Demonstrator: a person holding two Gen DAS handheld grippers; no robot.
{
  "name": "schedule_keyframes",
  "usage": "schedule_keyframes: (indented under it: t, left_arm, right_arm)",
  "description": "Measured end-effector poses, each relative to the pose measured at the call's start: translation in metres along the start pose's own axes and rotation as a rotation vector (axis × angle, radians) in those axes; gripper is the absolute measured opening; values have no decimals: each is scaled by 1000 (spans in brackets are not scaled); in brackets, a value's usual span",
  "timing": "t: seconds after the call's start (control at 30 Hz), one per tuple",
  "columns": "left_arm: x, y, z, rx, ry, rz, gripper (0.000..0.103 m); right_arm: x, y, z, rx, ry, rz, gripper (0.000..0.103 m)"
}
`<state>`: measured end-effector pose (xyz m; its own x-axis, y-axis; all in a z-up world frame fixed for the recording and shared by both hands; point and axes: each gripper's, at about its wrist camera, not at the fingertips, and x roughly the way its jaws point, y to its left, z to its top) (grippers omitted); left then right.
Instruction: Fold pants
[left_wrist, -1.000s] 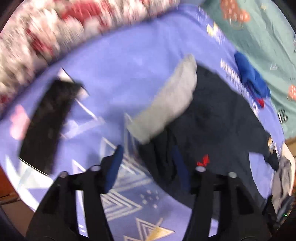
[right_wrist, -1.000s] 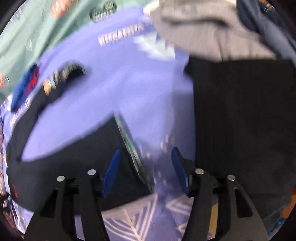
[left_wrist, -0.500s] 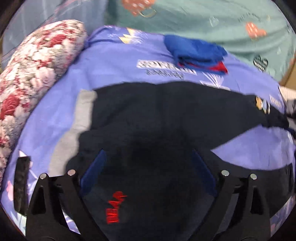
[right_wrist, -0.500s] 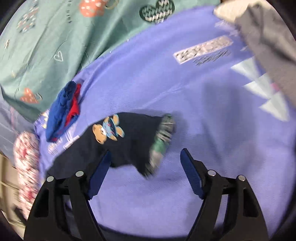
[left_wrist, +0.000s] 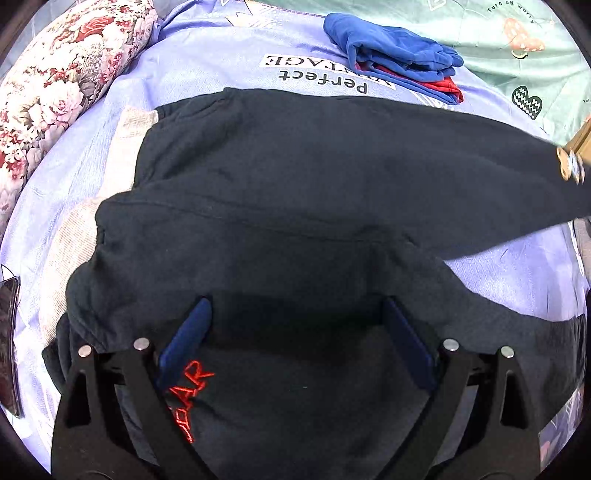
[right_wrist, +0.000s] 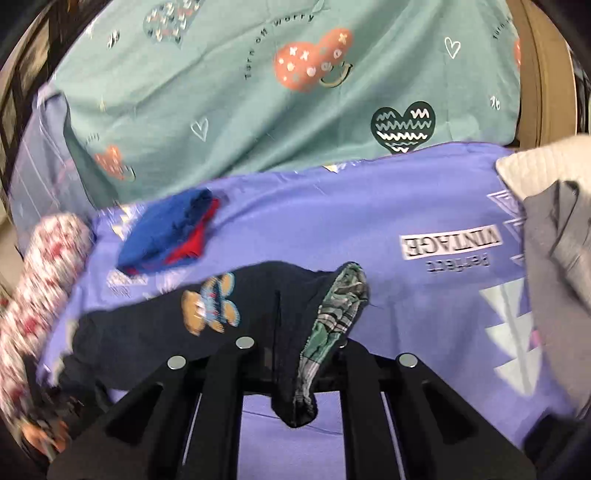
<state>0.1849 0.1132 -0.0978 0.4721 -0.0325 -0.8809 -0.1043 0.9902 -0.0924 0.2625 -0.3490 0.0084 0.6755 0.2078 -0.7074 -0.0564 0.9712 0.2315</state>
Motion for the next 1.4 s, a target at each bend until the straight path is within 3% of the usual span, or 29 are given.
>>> schedule_keyframes:
  t: [0.07,0.1,0.13,0.17,0.2,0.27,0.33,0.37,0.5,0.63,0.67,0.7,0.73,0.8,0.93,1.03,1.2,1.27,1.33,1.4]
  left_arm:
    - [-2,2,0,-6,4,-6,95]
    - [-4,3,0,-5,2,-7,95]
    - [-6,2,0,-1,-1,-2,95]
    - [-9,2,1,9,-11,7,95]
    - [-13,4,2,18,-21,13,95]
    - [-18,9,4,24,-34,28,95]
    - [-24,15,5,15,-45,35,95]
    - [-27,18,7,4,-52,34,95]
    - [-33,22,11,-20,-70,40,95]
    - [-36,26,15,-41,-76,68,95]
    - [-36,26,15,-45,-75,66,95]
    - [-37,26,15,-46,-74,64,95]
    - [-37,26,14,-44,-72,66,95]
    - [-38,26,14,-31,-73,84,95]
    - [-38,29,14,-28,-90,107,95]
    - [-33,33,16,-43,-84,118,95]
    - [-30,35,17,-50,-76,124,95]
    - [-35,37,18,-51,-94,122,95]
    - [-38,44,20,-62,-97,127,95]
    - [-39,51,24,-81,-100,134,95]
  right_arm:
    - [28,-30,-13,61,142,-40,17]
    - [48,-44,-26,80,246,-109,28]
    - [61,-51,-36,58,329,-220,50]
    - [71,-55,-46,31,400,-309,60]
    - [73,-58,-53,20,428,-326,62]
    - [57,-67,-50,102,362,-234,66]
    - [43,-83,-42,235,295,-143,84]
    - [40,-90,-40,274,276,-116,85]
    - [50,-104,-22,353,247,-75,84]
    - [100,-92,-14,326,375,-86,57]
    - [109,-87,-15,309,402,-100,56]
    - [111,-82,-14,282,399,-133,42]
    - [112,-75,-11,259,386,-130,16]
    - [108,-61,-4,221,364,-114,13]
    - [52,-22,14,18,61,-157,11]
    - [36,-16,8,-100,-105,-272,4]
    - [102,-56,-16,-63,128,-457,4]
    - [92,-66,-18,6,109,-520,7]
    - [71,-61,-16,82,34,-438,16]
    - [61,-42,-19,75,48,-218,30]
